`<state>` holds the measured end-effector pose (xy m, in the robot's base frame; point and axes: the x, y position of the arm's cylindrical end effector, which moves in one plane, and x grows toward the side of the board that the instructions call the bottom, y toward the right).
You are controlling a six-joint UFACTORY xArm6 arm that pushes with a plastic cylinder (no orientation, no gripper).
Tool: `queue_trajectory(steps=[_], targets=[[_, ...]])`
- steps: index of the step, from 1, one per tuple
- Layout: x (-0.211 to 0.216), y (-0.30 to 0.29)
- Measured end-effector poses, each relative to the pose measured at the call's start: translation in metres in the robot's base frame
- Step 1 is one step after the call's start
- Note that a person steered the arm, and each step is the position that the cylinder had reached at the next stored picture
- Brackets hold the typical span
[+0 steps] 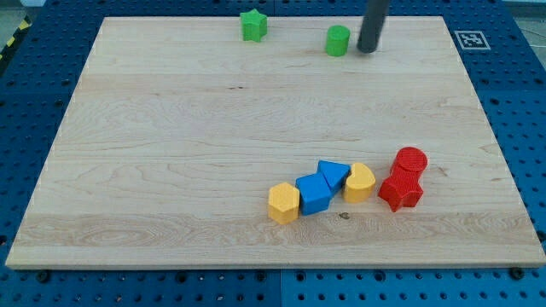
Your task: Push the green circle into the right side of the green star
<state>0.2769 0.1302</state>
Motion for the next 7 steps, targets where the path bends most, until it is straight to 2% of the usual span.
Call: queue_trajectory(steps=[2,3,4,6,7], targets=[[-0.003,-0.083],[-0.006,-0.041],[-0.033,-0.031],[-0.044,-0.106],[-0.056,-0.094]])
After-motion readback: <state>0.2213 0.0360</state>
